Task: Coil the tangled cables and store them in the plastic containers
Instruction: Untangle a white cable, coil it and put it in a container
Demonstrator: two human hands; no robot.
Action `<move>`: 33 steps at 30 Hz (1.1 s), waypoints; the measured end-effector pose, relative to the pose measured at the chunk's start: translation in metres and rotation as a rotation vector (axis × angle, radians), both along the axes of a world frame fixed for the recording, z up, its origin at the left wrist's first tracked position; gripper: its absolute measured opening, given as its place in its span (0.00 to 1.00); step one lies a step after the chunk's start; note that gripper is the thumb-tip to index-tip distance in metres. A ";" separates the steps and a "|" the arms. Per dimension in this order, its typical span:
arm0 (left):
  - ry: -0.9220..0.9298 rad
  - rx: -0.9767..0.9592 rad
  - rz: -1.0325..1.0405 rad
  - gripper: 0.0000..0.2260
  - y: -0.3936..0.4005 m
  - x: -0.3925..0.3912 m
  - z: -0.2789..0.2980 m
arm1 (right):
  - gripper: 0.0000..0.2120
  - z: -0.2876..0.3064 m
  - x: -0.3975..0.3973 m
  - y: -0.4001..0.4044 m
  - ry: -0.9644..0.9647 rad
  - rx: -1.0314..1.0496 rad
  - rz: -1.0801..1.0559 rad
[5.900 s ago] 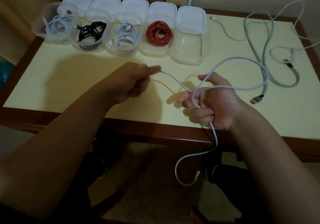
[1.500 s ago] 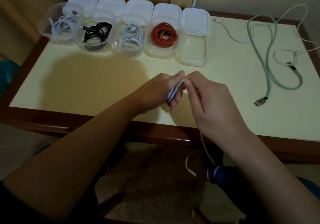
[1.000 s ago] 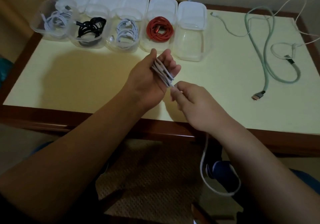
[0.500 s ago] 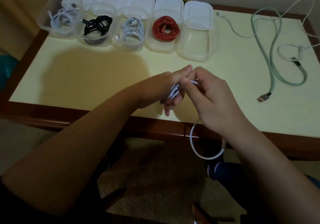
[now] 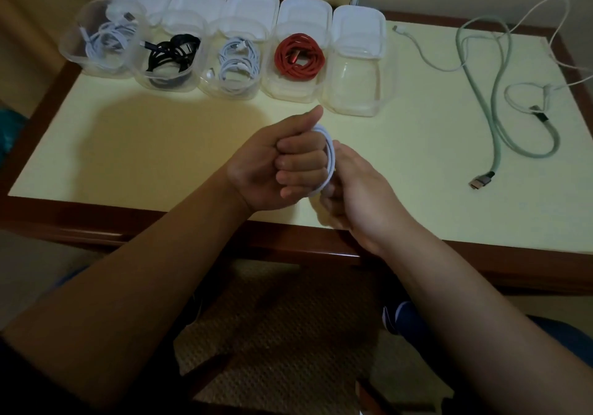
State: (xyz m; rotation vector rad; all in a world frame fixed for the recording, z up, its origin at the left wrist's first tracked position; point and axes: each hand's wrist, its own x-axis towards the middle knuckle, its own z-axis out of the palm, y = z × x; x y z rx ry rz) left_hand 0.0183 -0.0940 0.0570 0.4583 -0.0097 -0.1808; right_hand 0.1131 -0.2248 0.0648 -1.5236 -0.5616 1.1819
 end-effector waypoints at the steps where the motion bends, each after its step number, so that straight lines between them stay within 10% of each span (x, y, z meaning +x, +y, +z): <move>1: 0.003 -0.012 0.032 0.24 -0.001 0.000 -0.001 | 0.16 -0.001 -0.003 0.000 0.000 0.006 0.000; 8: 0.154 -0.314 0.304 0.22 0.011 0.003 -0.013 | 0.16 -0.025 -0.022 -0.005 -0.475 -0.057 0.122; 13: 0.418 -0.001 0.652 0.28 0.006 0.012 -0.011 | 0.12 -0.018 -0.021 -0.010 -0.805 -0.104 0.259; 18: 0.521 -0.116 0.706 0.29 0.012 0.005 -0.020 | 0.07 -0.019 -0.039 -0.013 -1.090 -0.113 0.405; 26: 0.157 -0.058 0.201 0.23 0.023 -0.006 -0.004 | 0.08 0.007 0.009 -0.003 -0.280 -0.076 0.068; 33: 0.115 -0.032 -0.027 0.26 0.008 0.001 -0.006 | 0.18 0.000 0.024 -0.002 -0.236 0.032 0.187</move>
